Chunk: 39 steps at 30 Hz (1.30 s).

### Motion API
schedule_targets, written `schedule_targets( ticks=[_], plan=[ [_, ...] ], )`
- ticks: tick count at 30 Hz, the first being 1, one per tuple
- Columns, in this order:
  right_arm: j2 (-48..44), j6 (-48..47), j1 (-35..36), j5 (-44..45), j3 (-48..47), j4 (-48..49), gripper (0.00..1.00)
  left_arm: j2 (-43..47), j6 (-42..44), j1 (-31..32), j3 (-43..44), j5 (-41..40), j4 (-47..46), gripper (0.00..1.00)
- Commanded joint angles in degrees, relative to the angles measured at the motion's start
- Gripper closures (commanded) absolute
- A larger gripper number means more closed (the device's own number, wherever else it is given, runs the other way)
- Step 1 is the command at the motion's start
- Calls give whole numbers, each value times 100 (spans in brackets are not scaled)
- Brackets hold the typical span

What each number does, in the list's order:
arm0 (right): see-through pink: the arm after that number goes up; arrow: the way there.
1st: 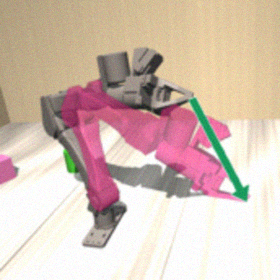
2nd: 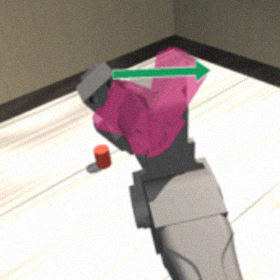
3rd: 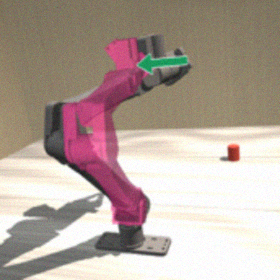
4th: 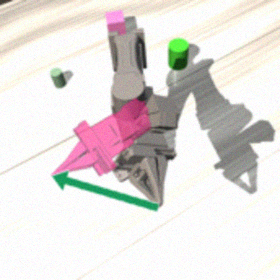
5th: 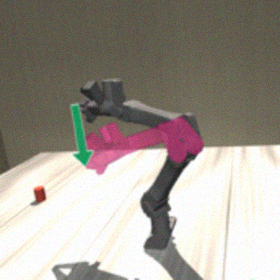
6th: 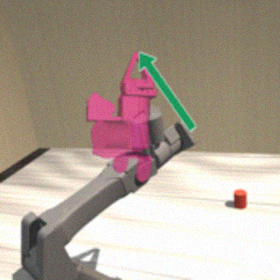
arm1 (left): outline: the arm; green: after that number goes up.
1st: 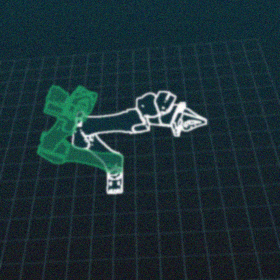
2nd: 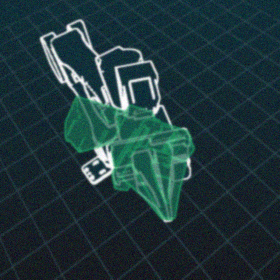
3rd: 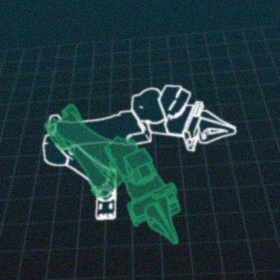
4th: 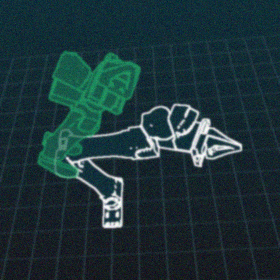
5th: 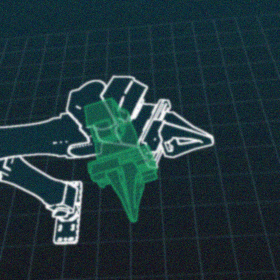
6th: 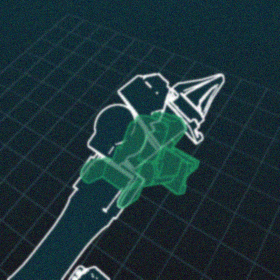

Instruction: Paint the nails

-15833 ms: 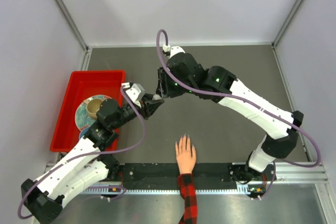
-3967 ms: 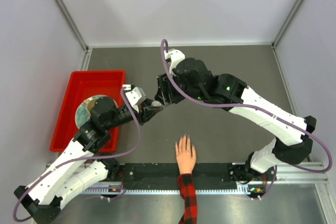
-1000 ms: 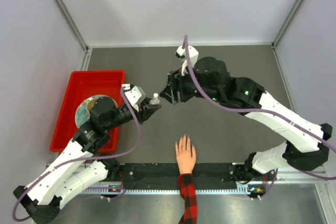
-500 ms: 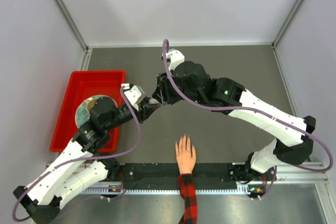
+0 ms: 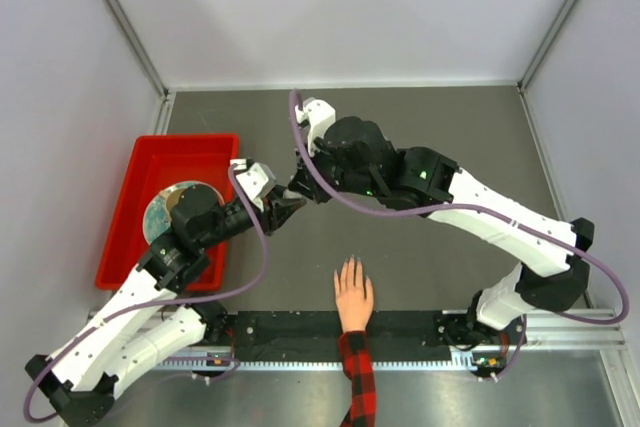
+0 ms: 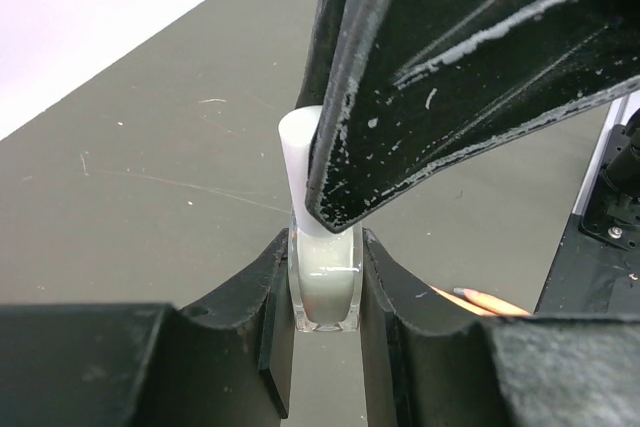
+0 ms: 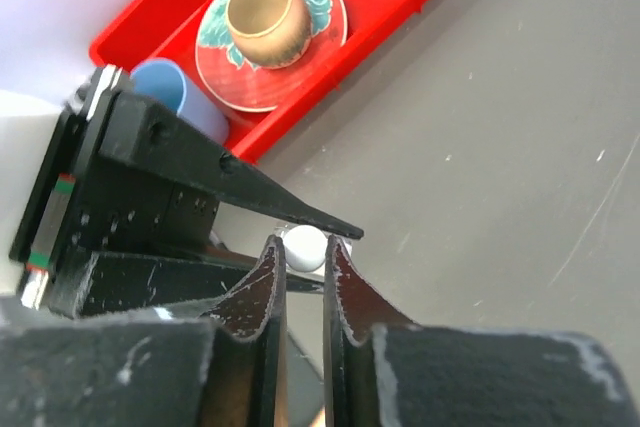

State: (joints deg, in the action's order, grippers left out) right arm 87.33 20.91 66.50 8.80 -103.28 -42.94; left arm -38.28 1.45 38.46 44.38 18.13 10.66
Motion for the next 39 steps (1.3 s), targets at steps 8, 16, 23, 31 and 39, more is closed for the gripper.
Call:
schedule_targets(
  ticks=[8, 16, 23, 31, 39],
  plan=[
    [-735, -3583, 4, -2249, 703, 901, 100, 190, -84, -14, 220, 630, -301, 100],
    [-674, -4718, -681, -4411, 880, 928, 100, 233, -128, -14, 203, 1087, -231, 100],
    [-524, -5166, -945, -5308, 494, 410, 100, 251, -66, -14, 255, 1350, -125, 100],
    [-357, -5834, -1236, -6688, 204, -450, 100, 146, -14, -14, 229, 1940, -134, 100],
    [-322, -5433, -1245, -6523, 274, -181, 100, 102, 13, -5, 255, 2080, -116, 100]
  ],
)
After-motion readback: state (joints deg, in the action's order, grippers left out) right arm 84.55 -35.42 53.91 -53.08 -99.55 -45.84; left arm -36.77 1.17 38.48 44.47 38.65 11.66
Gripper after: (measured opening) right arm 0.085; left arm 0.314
